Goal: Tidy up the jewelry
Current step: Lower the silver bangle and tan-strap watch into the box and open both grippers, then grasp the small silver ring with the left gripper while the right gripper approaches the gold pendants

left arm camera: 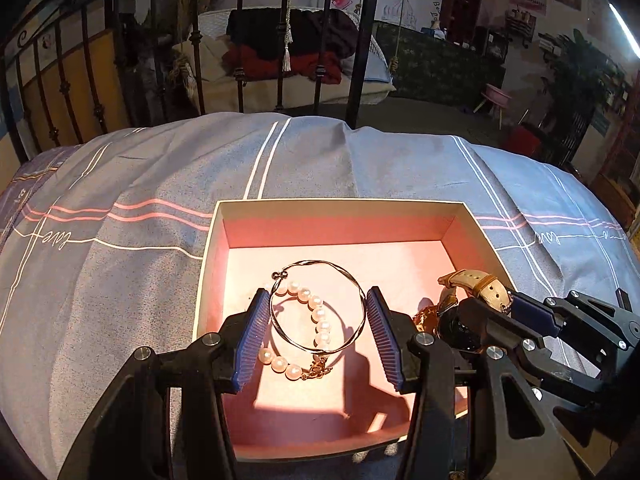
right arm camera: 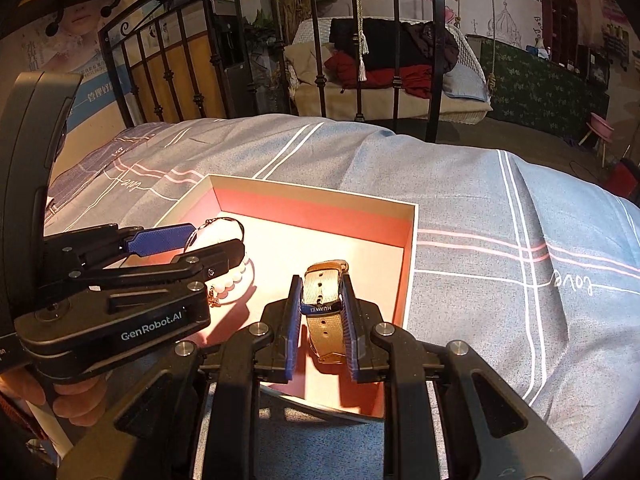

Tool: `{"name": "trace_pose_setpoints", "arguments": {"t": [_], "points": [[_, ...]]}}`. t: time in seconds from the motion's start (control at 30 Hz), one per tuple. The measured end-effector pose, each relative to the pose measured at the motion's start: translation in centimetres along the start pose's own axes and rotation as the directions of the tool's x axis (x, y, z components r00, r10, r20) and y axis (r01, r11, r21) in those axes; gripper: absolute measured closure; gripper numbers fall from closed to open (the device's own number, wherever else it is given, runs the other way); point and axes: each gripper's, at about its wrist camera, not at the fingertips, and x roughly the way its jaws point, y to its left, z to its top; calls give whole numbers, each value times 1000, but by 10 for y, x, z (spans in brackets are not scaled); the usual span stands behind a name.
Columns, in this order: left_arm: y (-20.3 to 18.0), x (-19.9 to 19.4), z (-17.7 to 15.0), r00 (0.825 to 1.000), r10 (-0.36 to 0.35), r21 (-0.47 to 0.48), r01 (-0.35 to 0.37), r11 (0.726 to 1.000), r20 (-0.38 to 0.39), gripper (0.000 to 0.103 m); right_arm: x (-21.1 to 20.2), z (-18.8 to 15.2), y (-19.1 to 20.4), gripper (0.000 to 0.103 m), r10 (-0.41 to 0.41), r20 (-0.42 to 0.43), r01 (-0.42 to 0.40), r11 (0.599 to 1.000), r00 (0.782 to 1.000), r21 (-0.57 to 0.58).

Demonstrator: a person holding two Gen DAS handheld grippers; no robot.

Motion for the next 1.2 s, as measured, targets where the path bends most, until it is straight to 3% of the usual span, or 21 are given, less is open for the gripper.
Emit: {"name": "trace_pose_setpoints", "arguments": {"t": [0.83,0.93,1.03,1.1,1.2], "points": [[-4,10,-1,1000,14,22,-13,1000,-15,54,0,-5,-1,84,-11,-4,11,1000,1000,11],[-1,7,0,1000,22,3,-22,1000,-6,44,-2,-6,-1,82,-22,0,22,1000,1000,14],[0,-1,0,1000,13,1,-13,1000,9,43,-8,-6,-3,76,-29,8,29,999,1000,24],[2,-9,0,1000,7,-5,-7,1000,20,43,-18,-6,-4,53,-45,34,44,998,998,35],[6,-27,-4,999,-10,-18,10,1000,39,41,-38,-8,-3,46,-65,75,61,997,995,46]]}}
